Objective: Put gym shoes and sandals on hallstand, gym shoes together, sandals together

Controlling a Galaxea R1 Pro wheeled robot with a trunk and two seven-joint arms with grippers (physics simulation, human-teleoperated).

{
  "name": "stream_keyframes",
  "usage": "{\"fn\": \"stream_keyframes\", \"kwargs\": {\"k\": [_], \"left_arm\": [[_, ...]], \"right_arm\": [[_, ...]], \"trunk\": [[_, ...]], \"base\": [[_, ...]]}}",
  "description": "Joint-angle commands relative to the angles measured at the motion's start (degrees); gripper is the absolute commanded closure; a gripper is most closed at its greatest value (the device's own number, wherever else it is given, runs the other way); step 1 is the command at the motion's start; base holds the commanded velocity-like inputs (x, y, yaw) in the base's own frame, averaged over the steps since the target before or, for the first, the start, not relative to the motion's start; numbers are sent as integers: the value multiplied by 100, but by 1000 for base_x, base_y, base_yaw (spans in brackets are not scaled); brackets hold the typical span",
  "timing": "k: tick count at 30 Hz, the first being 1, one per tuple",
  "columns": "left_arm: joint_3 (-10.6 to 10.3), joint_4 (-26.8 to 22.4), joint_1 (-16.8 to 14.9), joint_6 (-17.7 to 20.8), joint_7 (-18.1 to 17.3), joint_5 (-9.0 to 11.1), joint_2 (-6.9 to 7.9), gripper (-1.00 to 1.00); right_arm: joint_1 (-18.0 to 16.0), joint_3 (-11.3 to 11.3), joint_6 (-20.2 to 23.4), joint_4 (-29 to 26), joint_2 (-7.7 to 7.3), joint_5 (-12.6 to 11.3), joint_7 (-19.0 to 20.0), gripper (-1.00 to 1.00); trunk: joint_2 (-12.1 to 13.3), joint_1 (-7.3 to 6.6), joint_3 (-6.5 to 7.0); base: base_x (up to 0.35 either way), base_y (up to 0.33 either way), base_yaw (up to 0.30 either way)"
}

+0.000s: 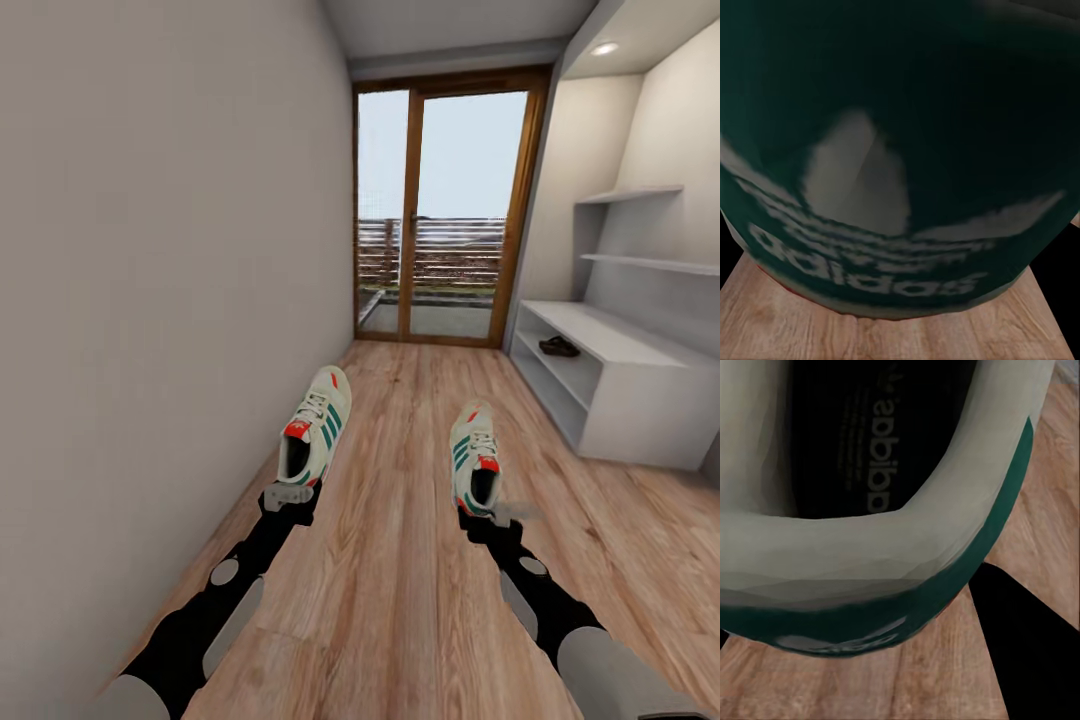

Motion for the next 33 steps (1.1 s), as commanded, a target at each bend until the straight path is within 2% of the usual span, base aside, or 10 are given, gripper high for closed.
{"fn": "stream_keyframes", "kwargs": {"k": [1,3,6,11,16,23,33], "left_arm": [[-17,7,-5,-19,-16,64,3,100],[-18,11,-5,-19,-16,67,2,100],[-18,10,-5,-19,-16,67,1,100],[-18,3,-5,-19,-16,60,1,100],[-18,3,-5,-19,-16,64,1,100],[-18,7,-5,-19,-16,67,1,100],[-26,10,-5,-19,-16,68,1,100]], "right_arm": [[-6,40,590,-20,-6,-44,-9,100],[-6,40,1437,-65,-2,-39,9,100],[-6,48,1611,-266,-4,-37,32,100],[-6,46,1649,-787,-1,-74,41,100],[-6,48,1628,-818,2,-76,29,100],[-6,45,1362,-812,3,-51,4,100],[-6,58,1350,-829,-6,-59,44,100]], "trunk": [[-3,2,-5],[-3,2,-5],[-3,2,-5],[-3,2,-5],[-3,2,-5],[-3,2,-5],[-3,2,-5]], "base": [[347,-74,0],[347,-74,0],[347,-74,0],[347,-74,0],[347,-74,0],[347,-64,0],[347,-1,-8]]}}
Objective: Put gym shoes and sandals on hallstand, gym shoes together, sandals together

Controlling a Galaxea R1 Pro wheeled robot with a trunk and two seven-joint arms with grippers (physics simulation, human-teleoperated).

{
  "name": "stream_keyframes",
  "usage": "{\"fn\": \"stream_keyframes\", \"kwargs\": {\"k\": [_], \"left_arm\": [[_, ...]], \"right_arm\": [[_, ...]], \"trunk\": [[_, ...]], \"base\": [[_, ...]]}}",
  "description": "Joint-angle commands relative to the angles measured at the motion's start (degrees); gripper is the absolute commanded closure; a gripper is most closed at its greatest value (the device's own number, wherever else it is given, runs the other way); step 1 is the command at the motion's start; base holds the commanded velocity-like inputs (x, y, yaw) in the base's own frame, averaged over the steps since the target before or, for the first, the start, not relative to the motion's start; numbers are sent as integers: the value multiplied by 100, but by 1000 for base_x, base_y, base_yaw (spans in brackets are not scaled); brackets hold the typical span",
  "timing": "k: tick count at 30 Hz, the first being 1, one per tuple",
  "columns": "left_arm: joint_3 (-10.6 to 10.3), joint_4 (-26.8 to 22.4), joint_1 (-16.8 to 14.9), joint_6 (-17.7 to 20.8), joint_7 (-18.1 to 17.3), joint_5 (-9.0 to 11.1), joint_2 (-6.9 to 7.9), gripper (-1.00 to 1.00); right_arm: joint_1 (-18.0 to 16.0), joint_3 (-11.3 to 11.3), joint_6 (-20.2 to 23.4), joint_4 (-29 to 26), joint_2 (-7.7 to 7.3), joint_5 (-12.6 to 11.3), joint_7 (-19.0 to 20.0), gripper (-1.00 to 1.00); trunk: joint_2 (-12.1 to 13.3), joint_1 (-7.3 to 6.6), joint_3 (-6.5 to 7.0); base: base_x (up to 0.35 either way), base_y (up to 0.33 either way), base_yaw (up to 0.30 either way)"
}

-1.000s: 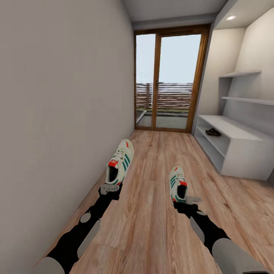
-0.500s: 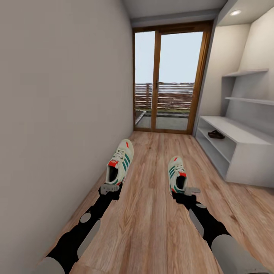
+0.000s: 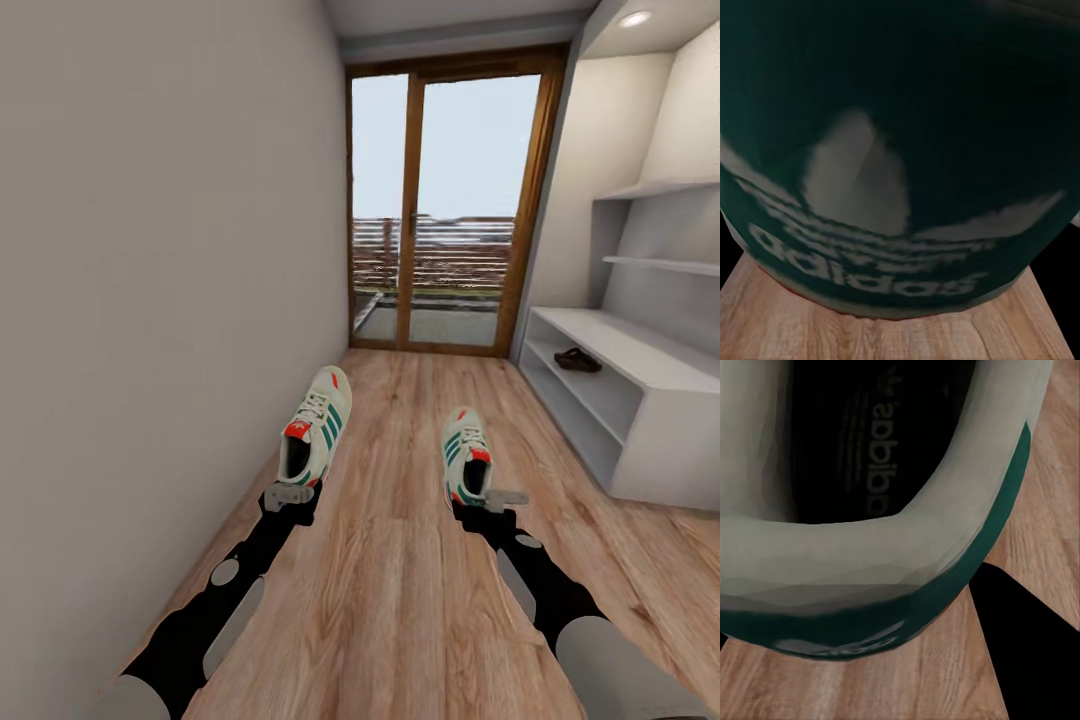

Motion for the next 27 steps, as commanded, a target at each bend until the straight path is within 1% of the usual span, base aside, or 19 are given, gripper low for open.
{"fn": "stream_keyframes", "kwargs": {"k": [1,5,19,21,27], "left_arm": [[-16,2,-5,-19,-16,60,6,100],[-17,2,-5,-19,-16,60,6,100],[-16,-2,-5,-19,-16,54,6,100],[-16,-5,-5,-19,-16,52,6,100],[-17,-3,-5,-19,-16,51,6,100]], "right_arm": [[-2,27,25,-10,-7,-56,-7,100],[-2,22,25,-9,-7,-60,-7,100],[-2,21,26,-20,-1,-44,-9,100],[-2,19,26,-30,-5,-59,-1,100],[-2,13,26,-37,-7,-60,-14,100]], "trunk": [[-2,2,-6],[-2,2,-6],[-2,2,-6],[-2,2,-6],[-2,2,-6]], "base": [[347,0,-148],[347,0,-228],[347,6,-291],[347,73,-133],[344,103,-22]]}}
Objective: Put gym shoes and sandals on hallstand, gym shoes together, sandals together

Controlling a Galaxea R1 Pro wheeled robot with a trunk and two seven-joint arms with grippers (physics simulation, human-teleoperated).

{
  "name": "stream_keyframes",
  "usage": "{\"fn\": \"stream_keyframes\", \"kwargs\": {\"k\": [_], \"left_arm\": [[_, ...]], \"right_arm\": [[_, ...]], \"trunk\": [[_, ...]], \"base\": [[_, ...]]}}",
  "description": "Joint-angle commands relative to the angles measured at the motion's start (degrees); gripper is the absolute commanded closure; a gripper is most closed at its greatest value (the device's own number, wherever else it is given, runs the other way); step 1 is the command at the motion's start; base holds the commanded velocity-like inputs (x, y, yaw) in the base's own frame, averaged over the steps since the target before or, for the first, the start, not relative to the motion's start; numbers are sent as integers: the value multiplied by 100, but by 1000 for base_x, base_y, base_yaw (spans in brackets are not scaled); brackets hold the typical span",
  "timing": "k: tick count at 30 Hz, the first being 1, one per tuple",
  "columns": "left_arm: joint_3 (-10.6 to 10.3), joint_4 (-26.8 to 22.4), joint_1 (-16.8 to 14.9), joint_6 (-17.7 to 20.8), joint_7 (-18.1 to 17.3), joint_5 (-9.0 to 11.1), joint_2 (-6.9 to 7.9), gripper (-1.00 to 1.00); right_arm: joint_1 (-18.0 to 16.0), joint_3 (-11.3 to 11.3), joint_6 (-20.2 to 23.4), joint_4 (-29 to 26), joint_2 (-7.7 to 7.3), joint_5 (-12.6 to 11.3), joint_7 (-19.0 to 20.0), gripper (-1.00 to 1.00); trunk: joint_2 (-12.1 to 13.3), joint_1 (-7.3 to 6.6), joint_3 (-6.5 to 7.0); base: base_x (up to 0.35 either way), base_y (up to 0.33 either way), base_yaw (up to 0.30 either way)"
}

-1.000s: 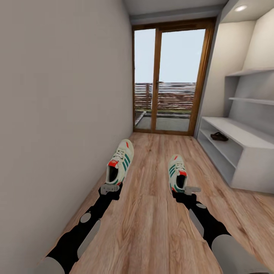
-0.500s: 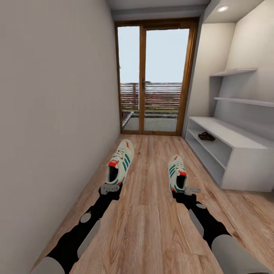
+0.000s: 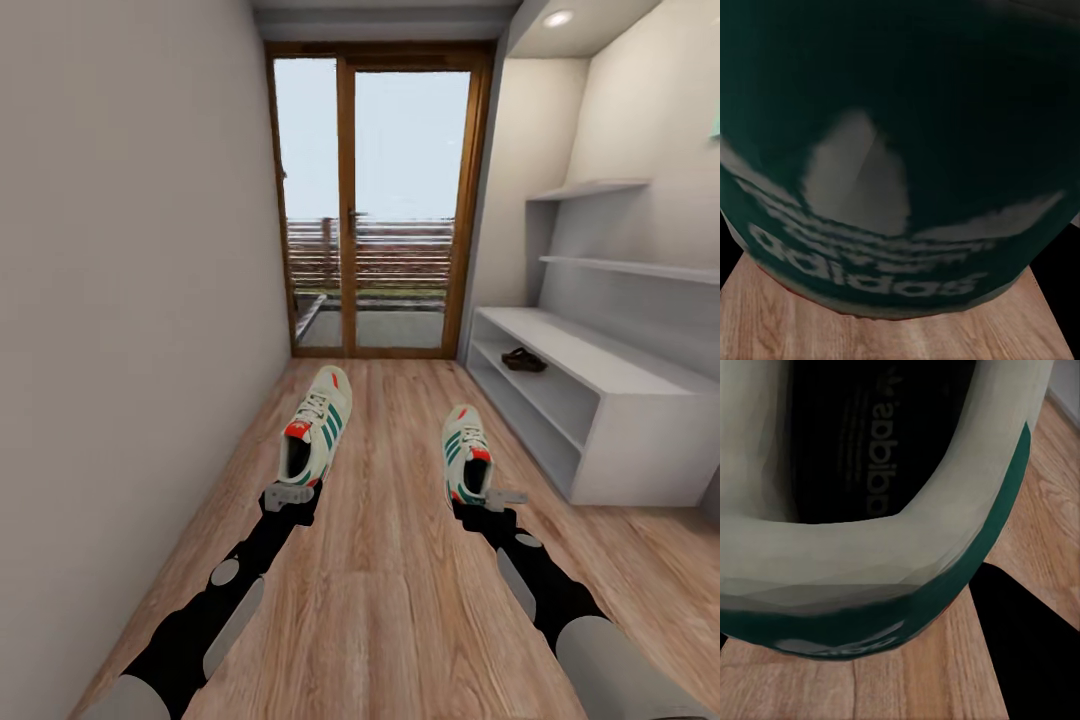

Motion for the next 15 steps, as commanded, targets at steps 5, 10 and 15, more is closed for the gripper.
{"fn": "stream_keyframes", "kwargs": {"k": [5,10,15], "left_arm": [[-17,2,-5,-21,-16,60,5,100],[-17,2,-5,-21,-16,60,5,100],[-17,1,-5,-21,-16,61,5,100]], "right_arm": [[-2,33,26,-11,-7,-52,-13,100],[-2,34,26,-11,-7,-51,-14,100],[-2,35,26,-11,-7,-51,-15,100]], "trunk": [[-2,2,-6],[-2,2,-6],[-2,2,-6]], "base": [[337,122,-1],[329,135,0],[323,142,0]]}}
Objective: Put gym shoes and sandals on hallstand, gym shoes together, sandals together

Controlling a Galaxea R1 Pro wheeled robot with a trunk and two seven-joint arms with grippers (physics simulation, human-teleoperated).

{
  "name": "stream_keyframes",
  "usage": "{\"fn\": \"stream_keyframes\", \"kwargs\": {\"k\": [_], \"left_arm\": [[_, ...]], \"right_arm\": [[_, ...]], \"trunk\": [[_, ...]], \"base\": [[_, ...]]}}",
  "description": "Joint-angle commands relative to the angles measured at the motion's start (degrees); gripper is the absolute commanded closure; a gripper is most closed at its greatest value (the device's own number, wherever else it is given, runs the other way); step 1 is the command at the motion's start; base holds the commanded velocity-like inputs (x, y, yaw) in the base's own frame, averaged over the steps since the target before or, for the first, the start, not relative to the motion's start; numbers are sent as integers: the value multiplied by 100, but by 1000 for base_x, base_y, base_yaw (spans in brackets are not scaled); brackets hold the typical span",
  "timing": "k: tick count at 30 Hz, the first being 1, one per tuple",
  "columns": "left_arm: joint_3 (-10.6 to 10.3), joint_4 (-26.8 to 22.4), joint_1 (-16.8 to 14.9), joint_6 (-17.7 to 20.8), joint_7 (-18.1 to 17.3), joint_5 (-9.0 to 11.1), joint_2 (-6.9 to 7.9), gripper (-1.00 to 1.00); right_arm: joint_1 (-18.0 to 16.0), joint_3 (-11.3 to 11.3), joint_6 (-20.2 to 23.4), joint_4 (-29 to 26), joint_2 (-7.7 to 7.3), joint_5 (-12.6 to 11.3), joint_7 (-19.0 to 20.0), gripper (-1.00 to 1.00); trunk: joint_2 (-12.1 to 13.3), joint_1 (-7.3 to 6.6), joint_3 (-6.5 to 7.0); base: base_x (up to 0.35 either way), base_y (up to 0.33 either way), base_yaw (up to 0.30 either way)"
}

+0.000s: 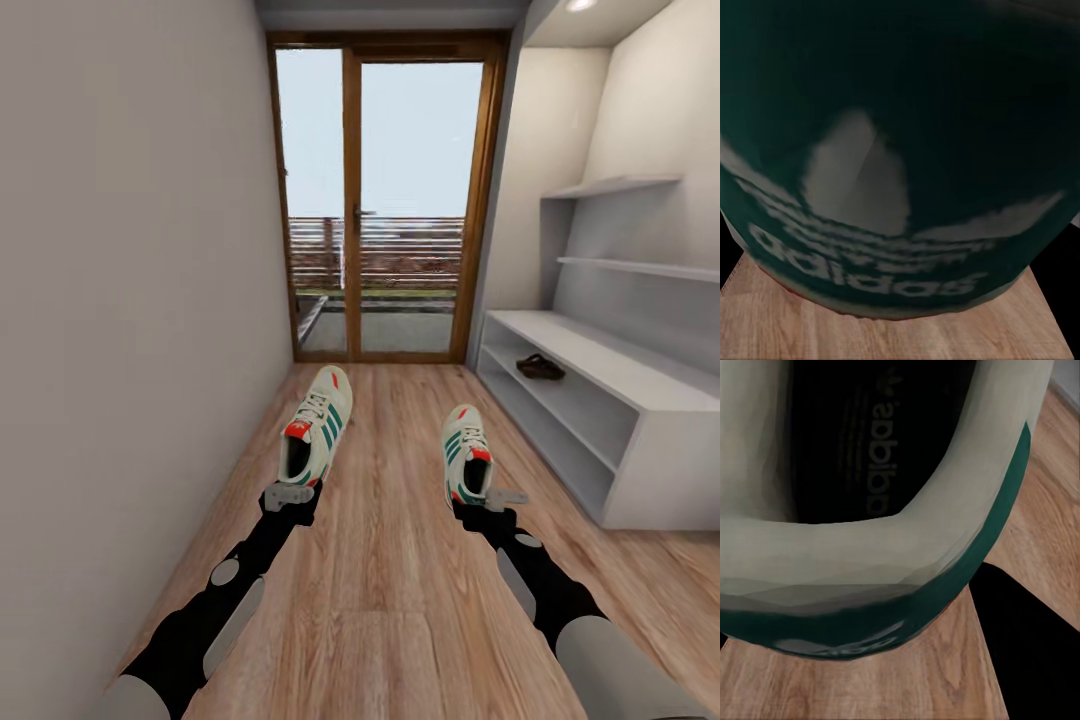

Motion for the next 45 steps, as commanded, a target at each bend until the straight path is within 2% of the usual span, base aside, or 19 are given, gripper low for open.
{"fn": "stream_keyframes", "kwargs": {"k": [1,31,45], "left_arm": [[-17,3,-5,-21,-16,60,5,100],[-17,3,-5,-21,-16,60,5,100],[-17,4,-5,-21,-16,60,5,100]], "right_arm": [[-2,27,26,-11,-7,-57,-5,100],[-2,27,26,-11,-7,-57,-10,100],[-2,27,26,-11,-7,-57,-7,100]], "trunk": [[-2,2,-6],[-2,2,-6],[-2,2,-6]], "base": [[322,143,0],[322,138,-2],[327,102,-264]]}}
